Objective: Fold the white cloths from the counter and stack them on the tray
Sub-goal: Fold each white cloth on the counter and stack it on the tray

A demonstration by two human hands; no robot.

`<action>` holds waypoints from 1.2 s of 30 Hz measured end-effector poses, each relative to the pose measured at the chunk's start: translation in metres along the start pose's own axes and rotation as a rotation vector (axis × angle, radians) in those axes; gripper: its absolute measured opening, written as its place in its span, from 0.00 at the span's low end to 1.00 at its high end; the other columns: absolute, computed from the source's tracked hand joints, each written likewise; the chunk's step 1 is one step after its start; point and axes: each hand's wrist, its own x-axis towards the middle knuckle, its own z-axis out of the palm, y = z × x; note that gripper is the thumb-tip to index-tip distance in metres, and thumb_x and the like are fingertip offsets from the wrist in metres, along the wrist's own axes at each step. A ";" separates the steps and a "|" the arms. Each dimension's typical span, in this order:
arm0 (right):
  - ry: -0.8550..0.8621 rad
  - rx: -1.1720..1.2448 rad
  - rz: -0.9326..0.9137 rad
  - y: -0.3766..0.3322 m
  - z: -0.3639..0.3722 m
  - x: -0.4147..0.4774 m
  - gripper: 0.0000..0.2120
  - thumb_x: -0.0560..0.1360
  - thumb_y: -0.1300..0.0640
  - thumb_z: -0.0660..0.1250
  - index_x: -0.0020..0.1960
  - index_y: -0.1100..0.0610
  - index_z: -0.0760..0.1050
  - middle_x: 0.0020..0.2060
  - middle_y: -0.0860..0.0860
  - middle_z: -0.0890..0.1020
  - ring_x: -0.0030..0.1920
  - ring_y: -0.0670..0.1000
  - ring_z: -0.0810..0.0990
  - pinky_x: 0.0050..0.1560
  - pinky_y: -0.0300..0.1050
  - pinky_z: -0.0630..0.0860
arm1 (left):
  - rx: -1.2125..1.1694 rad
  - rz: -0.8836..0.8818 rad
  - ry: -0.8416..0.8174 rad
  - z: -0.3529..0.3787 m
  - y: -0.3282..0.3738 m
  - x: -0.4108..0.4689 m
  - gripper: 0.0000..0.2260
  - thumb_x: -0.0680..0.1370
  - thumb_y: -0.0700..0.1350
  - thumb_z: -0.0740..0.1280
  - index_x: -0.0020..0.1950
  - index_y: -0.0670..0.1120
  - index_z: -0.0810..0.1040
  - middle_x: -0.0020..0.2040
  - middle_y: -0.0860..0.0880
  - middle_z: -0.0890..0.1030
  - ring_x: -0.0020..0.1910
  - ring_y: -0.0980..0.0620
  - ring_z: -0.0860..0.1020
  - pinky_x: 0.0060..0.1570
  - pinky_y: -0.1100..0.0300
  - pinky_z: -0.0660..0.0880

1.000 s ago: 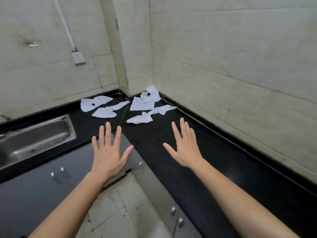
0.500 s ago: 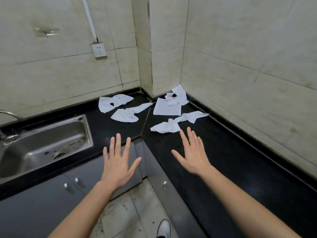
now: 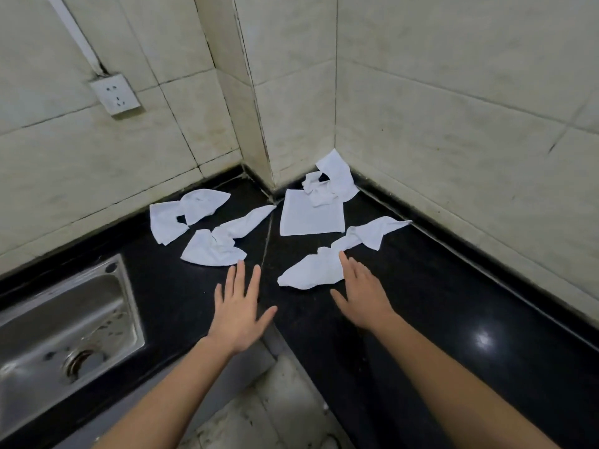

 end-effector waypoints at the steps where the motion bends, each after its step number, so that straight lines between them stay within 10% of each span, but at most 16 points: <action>1: -0.032 -0.008 -0.004 0.000 0.003 0.005 0.41 0.81 0.43 0.60 0.81 0.53 0.38 0.79 0.57 0.58 0.78 0.57 0.59 0.75 0.54 0.63 | 0.009 0.008 -0.025 0.003 0.002 0.007 0.39 0.80 0.64 0.56 0.81 0.50 0.38 0.80 0.43 0.37 0.79 0.43 0.36 0.76 0.41 0.46; 13: -0.264 0.004 0.090 -0.008 0.077 0.068 0.33 0.82 0.53 0.59 0.81 0.55 0.48 0.78 0.56 0.60 0.74 0.57 0.63 0.69 0.54 0.69 | -0.629 -0.348 -0.477 0.068 -0.015 0.135 0.29 0.78 0.51 0.68 0.75 0.42 0.64 0.62 0.44 0.77 0.62 0.46 0.76 0.58 0.59 0.70; 18: -0.238 -0.003 0.160 -0.028 0.097 0.094 0.29 0.82 0.53 0.60 0.80 0.52 0.55 0.77 0.54 0.63 0.75 0.56 0.63 0.72 0.52 0.65 | -0.625 -0.236 -0.620 0.086 -0.027 0.187 0.09 0.75 0.49 0.73 0.43 0.44 0.80 0.40 0.45 0.82 0.45 0.46 0.81 0.52 0.50 0.78; 22: -0.281 -0.082 0.222 -0.041 0.104 0.119 0.17 0.83 0.48 0.57 0.68 0.52 0.73 0.65 0.53 0.73 0.66 0.56 0.71 0.64 0.51 0.70 | -0.689 -0.136 -0.674 0.093 -0.045 0.217 0.09 0.73 0.47 0.75 0.37 0.42 0.84 0.32 0.48 0.81 0.34 0.51 0.79 0.42 0.53 0.76; 28: -0.089 0.107 0.416 -0.057 0.085 0.129 0.13 0.83 0.43 0.54 0.58 0.48 0.73 0.52 0.47 0.78 0.53 0.51 0.76 0.52 0.50 0.75 | -1.079 -0.214 -0.697 0.066 -0.055 0.256 0.06 0.75 0.44 0.74 0.45 0.43 0.83 0.41 0.48 0.83 0.43 0.52 0.80 0.48 0.55 0.79; 36: -0.271 0.265 0.507 -0.070 0.057 0.134 0.22 0.81 0.54 0.58 0.75 0.47 0.64 0.68 0.50 0.71 0.61 0.54 0.77 0.62 0.50 0.74 | -1.024 0.280 -0.669 0.015 -0.040 0.304 0.06 0.77 0.40 0.70 0.43 0.49 0.75 0.37 0.47 0.79 0.37 0.54 0.73 0.42 0.60 0.71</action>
